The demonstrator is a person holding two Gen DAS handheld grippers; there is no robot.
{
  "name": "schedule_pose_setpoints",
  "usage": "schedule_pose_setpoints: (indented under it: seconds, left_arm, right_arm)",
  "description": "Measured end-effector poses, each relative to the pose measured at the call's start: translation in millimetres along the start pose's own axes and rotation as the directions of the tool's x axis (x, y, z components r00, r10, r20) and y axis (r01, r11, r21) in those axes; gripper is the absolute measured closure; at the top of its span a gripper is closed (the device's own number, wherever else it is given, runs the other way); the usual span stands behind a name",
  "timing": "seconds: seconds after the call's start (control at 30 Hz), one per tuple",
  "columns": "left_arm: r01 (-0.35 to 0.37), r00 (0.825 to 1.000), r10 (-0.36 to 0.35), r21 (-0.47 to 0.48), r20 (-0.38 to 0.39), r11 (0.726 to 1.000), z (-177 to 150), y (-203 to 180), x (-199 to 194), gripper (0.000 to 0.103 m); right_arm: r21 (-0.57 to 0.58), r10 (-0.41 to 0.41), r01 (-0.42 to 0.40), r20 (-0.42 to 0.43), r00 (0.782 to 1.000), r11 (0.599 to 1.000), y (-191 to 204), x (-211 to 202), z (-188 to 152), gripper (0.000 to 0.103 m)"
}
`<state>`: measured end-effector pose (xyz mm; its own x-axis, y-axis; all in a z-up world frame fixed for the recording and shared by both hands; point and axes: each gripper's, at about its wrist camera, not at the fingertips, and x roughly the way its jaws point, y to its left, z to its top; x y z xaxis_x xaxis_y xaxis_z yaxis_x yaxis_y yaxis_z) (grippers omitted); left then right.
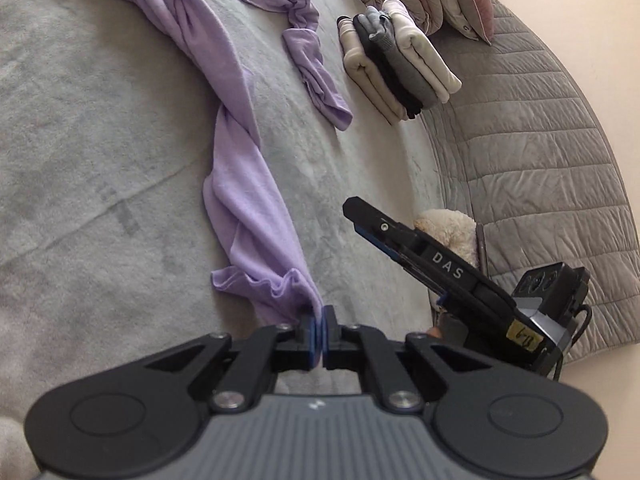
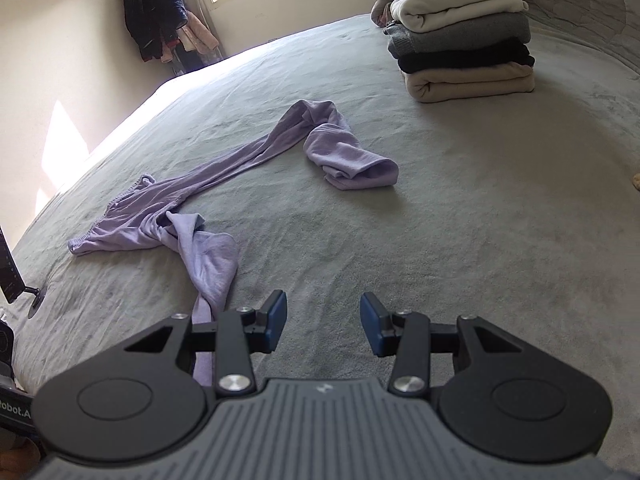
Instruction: Fold clothes
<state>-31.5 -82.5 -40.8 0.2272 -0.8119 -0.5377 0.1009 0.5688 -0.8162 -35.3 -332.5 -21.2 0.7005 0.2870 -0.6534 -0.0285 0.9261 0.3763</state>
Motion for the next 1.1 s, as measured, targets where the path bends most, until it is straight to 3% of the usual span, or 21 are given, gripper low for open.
schedule_pose_setpoints:
  seconds: [0.13,0.37,0.57,0.83,1.1]
  left_arm:
    - [0.073,0.997,-0.074,0.028,0.034,0.997,10.1,-23.5,-6.0,0.1]
    - [0.085,0.99,-0.104,0.181,0.096,0.98,55.1,-90.7,-11.5,0.1]
    - [0.038,0.991,-0.071,0.278,0.109,0.96,83.4,-128.1,22.8,0.1]
    - [-0.052,0.997,0.03,0.332,0.073,0.942,105.7,-142.5,102.4,0.1]
    - [-0.144,0.99,0.128,0.39,0.067,0.91,120.8,-145.4,164.6,0.1]
  right_arm:
    - [0.049,0.061,-0.06,-0.002,0.998,0.997,-5.8,-1.8,0.2,0.058]
    - [0.127,-0.043,0.032,0.083,0.996,0.991,-35.9,-10.1,6.7,0.058]
    - [0.089,-0.199,0.186,0.171,0.965,0.978,-50.1,-19.4,8.9,0.058]
    - [0.187,-0.222,0.188,0.181,0.958,0.964,-80.7,-21.1,14.7,0.058]
    - [0.28,-0.278,0.22,0.187,0.942,0.934,-102.4,-20.6,22.0,0.058]
